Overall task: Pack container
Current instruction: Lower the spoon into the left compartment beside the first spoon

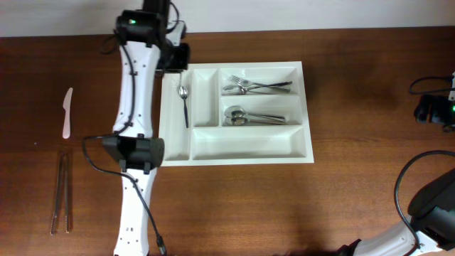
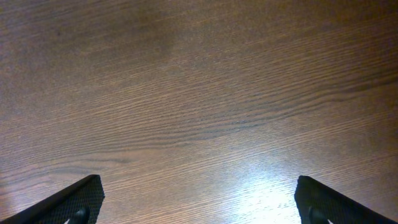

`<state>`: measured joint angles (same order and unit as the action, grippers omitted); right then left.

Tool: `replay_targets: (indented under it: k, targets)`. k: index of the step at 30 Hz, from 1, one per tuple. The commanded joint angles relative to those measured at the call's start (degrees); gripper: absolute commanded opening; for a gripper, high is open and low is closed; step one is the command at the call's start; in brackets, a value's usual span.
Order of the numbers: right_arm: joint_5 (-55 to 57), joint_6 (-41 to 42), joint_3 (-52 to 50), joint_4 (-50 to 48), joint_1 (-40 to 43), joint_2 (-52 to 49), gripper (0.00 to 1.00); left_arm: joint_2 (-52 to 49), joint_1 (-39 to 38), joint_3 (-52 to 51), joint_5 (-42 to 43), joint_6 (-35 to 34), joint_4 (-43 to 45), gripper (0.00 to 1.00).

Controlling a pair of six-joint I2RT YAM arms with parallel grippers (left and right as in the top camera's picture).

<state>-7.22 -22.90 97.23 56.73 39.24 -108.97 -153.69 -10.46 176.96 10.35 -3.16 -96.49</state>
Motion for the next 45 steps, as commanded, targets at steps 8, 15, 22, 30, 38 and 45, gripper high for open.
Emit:
replay_targets:
  k: [8,15,22,30,38,45]
  targets:
    - [-0.74,0.00,-0.28,-0.04,0.11,-0.50,0.99,1.86,-2.21,-9.53,-4.04,-3.65,-0.24,0.02]
    - [-0.74,0.00,-0.28,-0.04,0.11,-0.50,0.99,1.99,-0.83,-10.23,-5.70,-4.17,-0.24,0.02]
    - [-0.74,0.00,-0.28,-0.04,0.11,-0.50,0.99,1.99,-0.72,-13.29,-6.62,-4.98,-0.24,0.02]
    - [-0.74,0.00,-0.28,-0.04,0.11,-0.50,0.99,1.99,-0.72,-16.90,-6.75,-5.07,-0.24,0.02]
    - [-0.74,0.00,-0.28,-0.04,0.11,-0.50,0.99,1.99,-0.72,-16.98,-8.33,-5.14,-0.24,0.10]
    - [-0.74,0.00,-0.28,-0.04,0.11,-0.50,0.99,1.99,-0.72,-16.98,-8.33,-5.14,-0.24,0.11]
